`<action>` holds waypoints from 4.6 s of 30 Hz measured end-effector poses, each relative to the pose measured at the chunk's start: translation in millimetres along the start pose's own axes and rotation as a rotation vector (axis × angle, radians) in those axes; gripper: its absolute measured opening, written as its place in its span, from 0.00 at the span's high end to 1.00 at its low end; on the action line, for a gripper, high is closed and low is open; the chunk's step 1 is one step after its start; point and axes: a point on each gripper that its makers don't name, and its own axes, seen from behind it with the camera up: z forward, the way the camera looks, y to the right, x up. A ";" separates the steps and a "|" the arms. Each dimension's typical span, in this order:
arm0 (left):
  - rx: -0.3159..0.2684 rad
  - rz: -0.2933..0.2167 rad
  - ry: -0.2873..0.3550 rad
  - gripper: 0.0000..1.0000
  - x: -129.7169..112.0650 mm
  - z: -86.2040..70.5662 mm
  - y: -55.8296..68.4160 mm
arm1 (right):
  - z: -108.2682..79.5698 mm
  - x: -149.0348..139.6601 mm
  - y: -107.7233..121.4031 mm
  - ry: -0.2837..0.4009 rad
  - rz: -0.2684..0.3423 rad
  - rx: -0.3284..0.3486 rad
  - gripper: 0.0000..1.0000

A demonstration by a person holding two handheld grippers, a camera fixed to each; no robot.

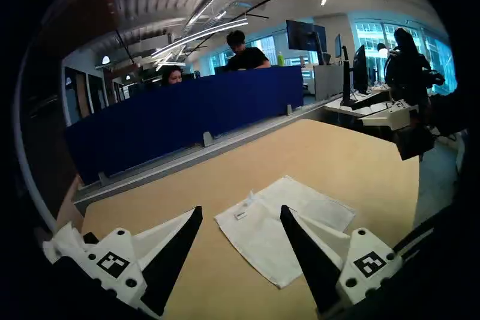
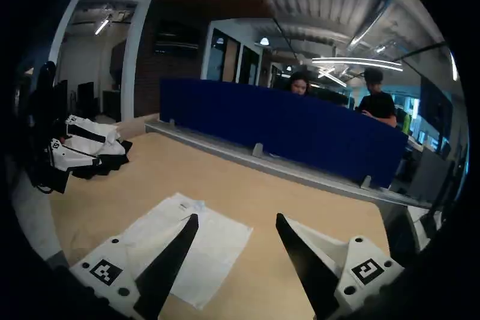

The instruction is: Fold towel

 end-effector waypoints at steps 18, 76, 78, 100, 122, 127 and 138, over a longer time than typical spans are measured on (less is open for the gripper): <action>-0.079 -0.022 -0.126 0.03 -71.3 15.0 31.1 | 13.3 -79.9 -26.1 -0.131 0.007 0.059 0.00; -0.128 -0.111 -0.484 0.29 -228.6 43.7 93.0 | 26.1 -270.9 -82.6 -0.465 -0.018 0.233 0.46; -0.124 -0.109 -0.487 0.33 -229.1 43.5 91.9 | 26.2 -270.9 -84.3 -0.465 -0.013 0.238 0.56; -0.058 -0.100 -0.502 0.90 -232.9 48.2 83.4 | 31.2 -264.5 -83.6 -0.464 0.046 0.212 0.83; -0.062 -0.182 -0.484 0.91 -221.0 43.8 82.3 | 31.0 -254.8 -81.9 -0.468 0.069 0.224 0.86; -0.063 -0.178 -0.486 0.91 -221.8 45.0 82.9 | 31.4 -255.8 -81.3 -0.475 0.065 0.223 0.87; -0.065 -0.202 -0.476 0.91 -210.9 41.9 81.8 | 28.2 -244.1 -79.5 -0.465 0.060 0.227 0.87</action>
